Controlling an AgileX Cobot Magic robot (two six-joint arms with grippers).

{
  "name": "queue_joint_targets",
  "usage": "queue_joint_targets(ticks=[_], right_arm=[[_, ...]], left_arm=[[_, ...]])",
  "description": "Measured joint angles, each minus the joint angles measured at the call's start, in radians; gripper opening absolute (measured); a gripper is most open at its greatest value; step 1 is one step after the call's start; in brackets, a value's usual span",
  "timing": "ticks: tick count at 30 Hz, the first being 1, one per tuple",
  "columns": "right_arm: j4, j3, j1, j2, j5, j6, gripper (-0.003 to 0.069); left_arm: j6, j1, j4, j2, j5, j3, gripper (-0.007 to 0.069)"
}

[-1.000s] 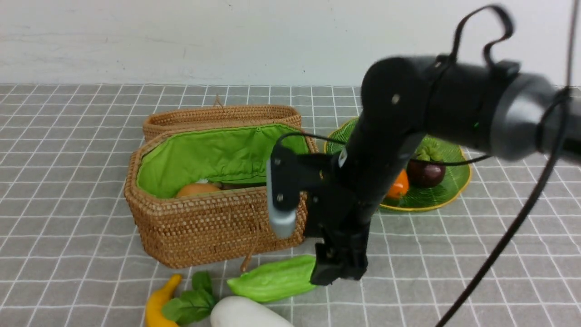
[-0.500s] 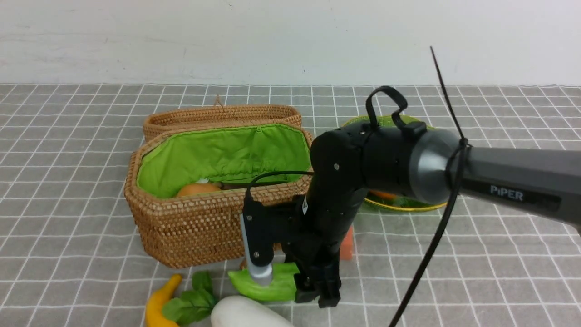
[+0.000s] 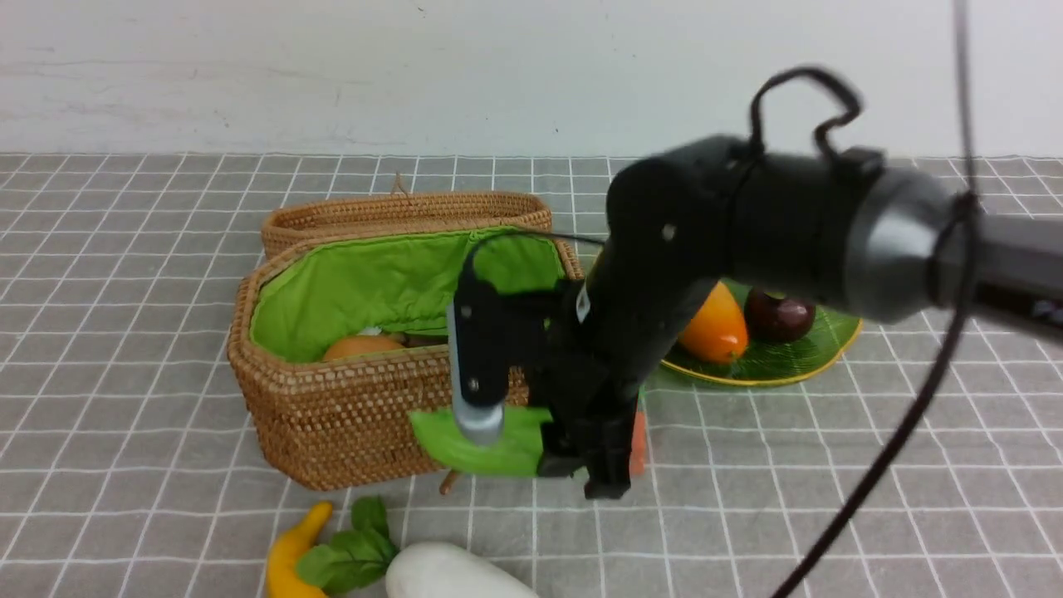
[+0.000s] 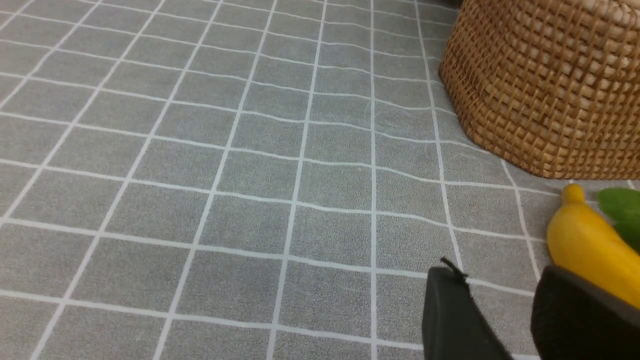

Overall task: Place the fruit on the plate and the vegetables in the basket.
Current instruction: Take a chayote with your right arm and place it on the basket on the left.

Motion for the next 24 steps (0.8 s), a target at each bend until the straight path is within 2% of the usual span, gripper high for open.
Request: queue_joint_targets(ticks=[5, 10, 15, 19, 22, 24], right_arm=[[0.076, -0.090, -0.017, -0.034, -0.012, 0.009, 0.0406], [0.157, -0.132, -0.069, -0.016, -0.212, 0.047, 0.0406], [0.160, -0.132, -0.081, 0.055, -0.338, 0.137, 0.0406], [0.147, -0.132, -0.081, 0.092, -0.353, 0.226, 0.0406], [0.127, -0.132, -0.081, 0.101, -0.355, 0.283, 0.0458], [0.124, -0.132, -0.081, 0.103, -0.356, 0.321, 0.0561]], left_arm=[[0.000, 0.000, 0.000, 0.000, 0.000, 0.000, 0.0239], [0.000, 0.000, 0.000, 0.000, 0.000, 0.000, 0.0239], [0.000, 0.000, 0.000, 0.000, 0.000, 0.000, 0.0239], [0.000, 0.000, 0.000, 0.000, 0.000, 0.000, 0.0239], [0.000, 0.000, 0.000, 0.000, 0.000, 0.000, 0.0239], [0.000, 0.000, 0.000, 0.000, 0.000, 0.000, 0.0239]])
